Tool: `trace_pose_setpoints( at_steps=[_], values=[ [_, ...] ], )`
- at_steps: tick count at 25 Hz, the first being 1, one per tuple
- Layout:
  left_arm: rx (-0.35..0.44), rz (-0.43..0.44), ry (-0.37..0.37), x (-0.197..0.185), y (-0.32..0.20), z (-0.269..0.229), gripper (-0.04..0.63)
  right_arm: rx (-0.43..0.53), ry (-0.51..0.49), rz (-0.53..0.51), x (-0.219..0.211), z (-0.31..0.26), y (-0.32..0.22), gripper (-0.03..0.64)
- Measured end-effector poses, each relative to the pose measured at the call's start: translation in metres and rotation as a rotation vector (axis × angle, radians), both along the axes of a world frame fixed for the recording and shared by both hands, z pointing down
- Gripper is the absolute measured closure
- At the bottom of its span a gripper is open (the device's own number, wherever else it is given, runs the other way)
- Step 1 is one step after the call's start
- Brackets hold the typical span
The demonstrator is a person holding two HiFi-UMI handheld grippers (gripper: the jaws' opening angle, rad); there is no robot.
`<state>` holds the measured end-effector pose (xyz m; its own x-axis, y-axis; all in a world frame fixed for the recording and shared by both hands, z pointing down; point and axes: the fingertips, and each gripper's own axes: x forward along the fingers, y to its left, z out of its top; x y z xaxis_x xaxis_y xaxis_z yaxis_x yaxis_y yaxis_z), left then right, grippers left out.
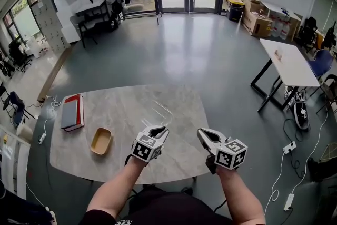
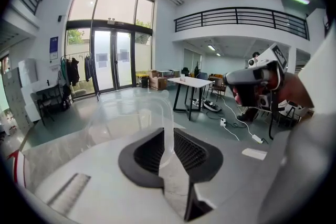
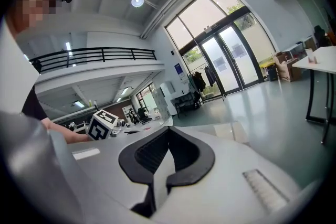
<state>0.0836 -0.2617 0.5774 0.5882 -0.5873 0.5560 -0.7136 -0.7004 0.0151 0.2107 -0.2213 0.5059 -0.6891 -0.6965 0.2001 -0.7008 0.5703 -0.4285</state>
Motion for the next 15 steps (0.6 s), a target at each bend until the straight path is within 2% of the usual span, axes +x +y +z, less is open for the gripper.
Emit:
trace_pose_setpoints(
  at_steps=[6, 15],
  values=[
    [0.062, 0.004, 0.096, -0.002, -0.023, -0.042, 0.537, 0.059, 0.018, 0.03, -0.005, -0.024, -0.022, 0.603],
    [0.206, -0.015, 0.19, -0.061, -0.052, -0.117, 0.537, 0.194, 0.037, 0.035, -0.069, -0.071, -0.054, 0.603]
  ],
)
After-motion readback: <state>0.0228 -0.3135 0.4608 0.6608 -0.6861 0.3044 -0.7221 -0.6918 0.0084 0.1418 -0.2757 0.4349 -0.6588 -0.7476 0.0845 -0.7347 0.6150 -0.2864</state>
